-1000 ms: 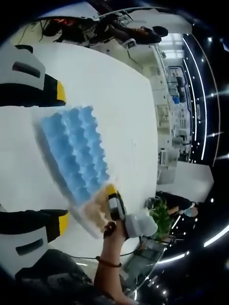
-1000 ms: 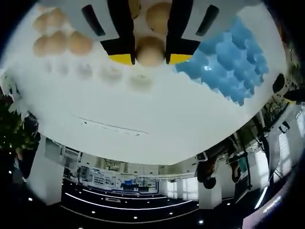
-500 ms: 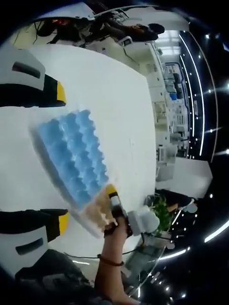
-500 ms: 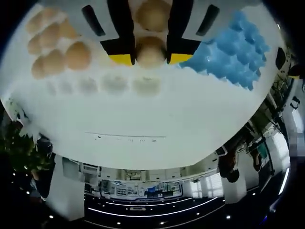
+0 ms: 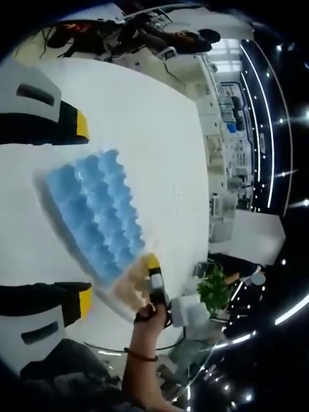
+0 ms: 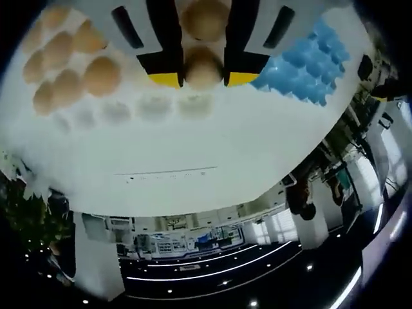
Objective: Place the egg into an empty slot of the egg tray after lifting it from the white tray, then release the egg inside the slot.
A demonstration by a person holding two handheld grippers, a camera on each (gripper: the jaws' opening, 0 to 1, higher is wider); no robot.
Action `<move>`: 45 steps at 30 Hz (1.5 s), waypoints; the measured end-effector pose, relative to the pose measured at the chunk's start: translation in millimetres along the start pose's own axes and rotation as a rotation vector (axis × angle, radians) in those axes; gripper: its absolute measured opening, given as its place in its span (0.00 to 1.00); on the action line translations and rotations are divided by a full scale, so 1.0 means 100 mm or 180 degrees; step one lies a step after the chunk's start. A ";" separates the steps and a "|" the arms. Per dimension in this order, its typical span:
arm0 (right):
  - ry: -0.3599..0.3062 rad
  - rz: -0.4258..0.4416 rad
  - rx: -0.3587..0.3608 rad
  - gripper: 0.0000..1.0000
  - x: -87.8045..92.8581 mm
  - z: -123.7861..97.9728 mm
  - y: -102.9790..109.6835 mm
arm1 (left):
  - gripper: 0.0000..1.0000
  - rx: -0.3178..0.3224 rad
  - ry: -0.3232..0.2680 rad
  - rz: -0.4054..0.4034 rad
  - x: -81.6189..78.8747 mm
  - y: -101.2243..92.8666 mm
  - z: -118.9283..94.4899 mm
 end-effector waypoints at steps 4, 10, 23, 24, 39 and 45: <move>-0.0155 -0.0140 -0.0061 0.24 -0.07 -0.03 0.06 | 0.90 -0.0019 -0.0003 -0.0013 0.00 0.03 0.00; -0.0260 -0.0214 -0.0133 0.24 -0.12 0.00 0.10 | 0.90 0.0003 0.0008 -0.0014 0.01 0.04 0.00; -0.0067 -0.0404 -0.0134 0.24 -0.02 0.12 0.04 | 0.89 -0.0010 0.0014 -0.0036 0.03 0.06 -0.01; -0.0082 -0.0330 -0.0162 0.23 -0.02 0.11 0.03 | 0.89 -0.0012 0.0014 -0.0038 0.03 0.07 -0.01; 0.0049 -0.0603 -0.0196 0.22 -0.03 0.08 0.05 | 0.88 0.0023 0.0000 -0.0029 0.00 0.07 0.02; 0.0191 -0.0489 -0.0060 0.24 0.00 0.04 0.04 | 0.88 0.0045 0.0026 -0.0020 0.00 0.06 0.05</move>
Point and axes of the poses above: the point that each gripper's makers call its tool centre point, and the gripper's own axes: z roughly forward along the fingers, y roughly to its left, x roughly out of its underside, the point moved 9 cm from there along -z, roughly backward along the fingers, and after that the axes turned 8 degrees about x, right-handed, at the moved point
